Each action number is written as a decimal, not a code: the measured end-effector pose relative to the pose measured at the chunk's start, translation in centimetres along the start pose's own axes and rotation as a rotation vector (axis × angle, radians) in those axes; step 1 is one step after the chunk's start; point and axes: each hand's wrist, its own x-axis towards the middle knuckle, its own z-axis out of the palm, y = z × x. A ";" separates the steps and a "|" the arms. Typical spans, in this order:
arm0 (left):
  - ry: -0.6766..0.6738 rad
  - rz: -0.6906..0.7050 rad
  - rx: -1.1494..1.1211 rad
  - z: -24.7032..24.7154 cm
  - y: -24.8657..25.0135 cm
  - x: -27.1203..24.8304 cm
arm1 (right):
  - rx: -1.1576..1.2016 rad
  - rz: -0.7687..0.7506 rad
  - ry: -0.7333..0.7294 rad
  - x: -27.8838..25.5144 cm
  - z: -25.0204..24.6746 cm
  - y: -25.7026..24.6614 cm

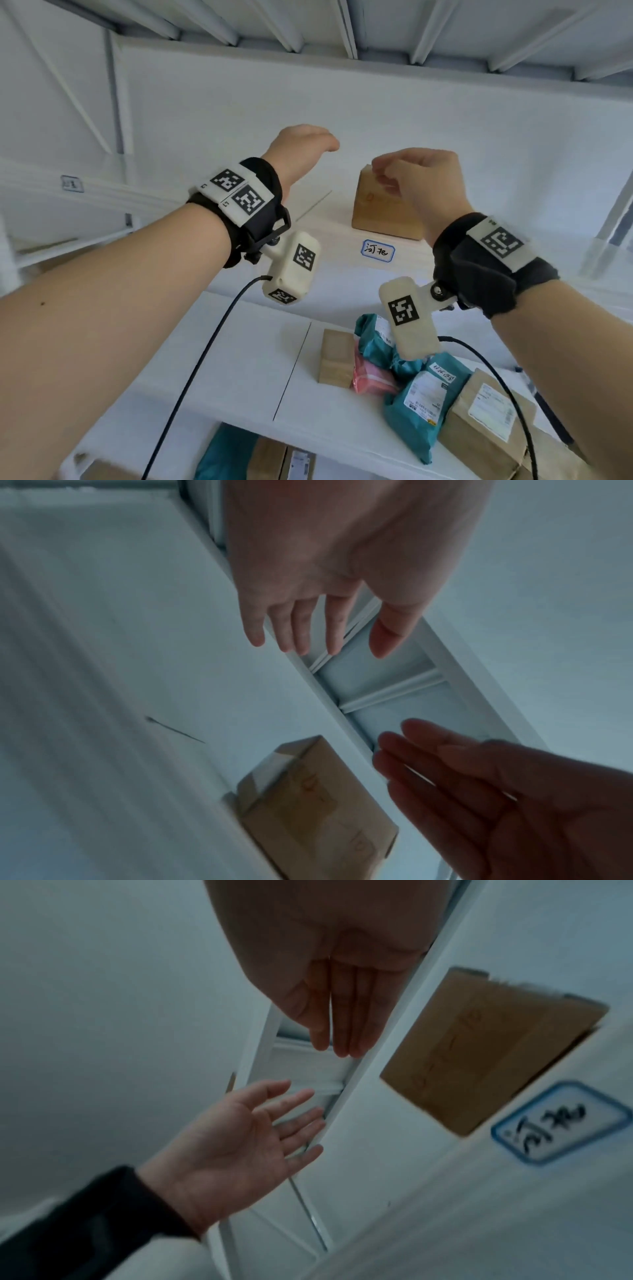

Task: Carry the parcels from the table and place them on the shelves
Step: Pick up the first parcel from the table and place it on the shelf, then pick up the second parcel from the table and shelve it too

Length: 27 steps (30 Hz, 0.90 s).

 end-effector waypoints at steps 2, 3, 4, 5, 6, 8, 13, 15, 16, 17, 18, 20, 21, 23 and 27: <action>0.020 -0.005 0.069 -1.6 -0.9 -1.8 | 0.001 -0.003 -0.093 -2.0 2.0 0.3; 0.040 -0.012 0.109 -2.5 -1.6 -2.7 | -0.001 -0.012 -0.144 -3.0 3.2 0.5; 0.059 -0.022 0.156 -3.4 -2.2 -3.6 | -0.008 -0.018 -0.195 -4.0 4.4 0.7; 0.075 -0.036 0.209 -4.4 -2.9 -4.6 | -0.012 -0.018 -0.240 -4.9 5.6 1.0; 0.085 -0.050 0.264 -5.4 -3.6 -5.5 | -0.013 -0.011 -0.283 -5.9 6.9 1.3; 0.097 -0.089 0.378 -7.4 -5.2 -7.1 | -0.032 0.010 -0.368 -7.5 9.5 1.9; 0.064 -0.175 0.838 -13.1 -9.8 -10.2 | -0.242 0.025 -0.555 -10.9 16.2 3.2; 0.034 -0.207 1.017 -15.7 -11.7 -11.3 | -0.321 0.014 -0.609 -12.1 19.1 3.5; 0.023 -0.228 1.089 -17.2 -12.6 -11.7 | -0.357 0.011 -0.631 -12.7 20.6 3.6; 0.012 -0.255 1.150 -18.6 -13.5 -12.1 | -0.392 0.007 -0.658 -13.2 22.1 3.7; 0.000 -0.277 1.205 -20.1 -14.3 -12.4 | -0.423 0.001 -0.686 -13.7 23.7 3.8; -0.022 -0.304 1.288 -23.4 -16.0 -12.9 | -0.467 -0.020 -0.734 -14.5 27.3 3.9; -0.032 -0.312 1.312 -25.1 -16.8 -13.1 | -0.483 -0.035 -0.755 -15.0 29.1 3.9; -0.050 -0.333 1.357 -28.8 -18.4 -13.4 | -0.510 -0.067 -0.793 -16.0 33.2 3.5; -0.122 -0.409 1.417 -37.1 -21.5 -13.5 | -0.500 -0.080 -0.847 -18.1 42.7 1.8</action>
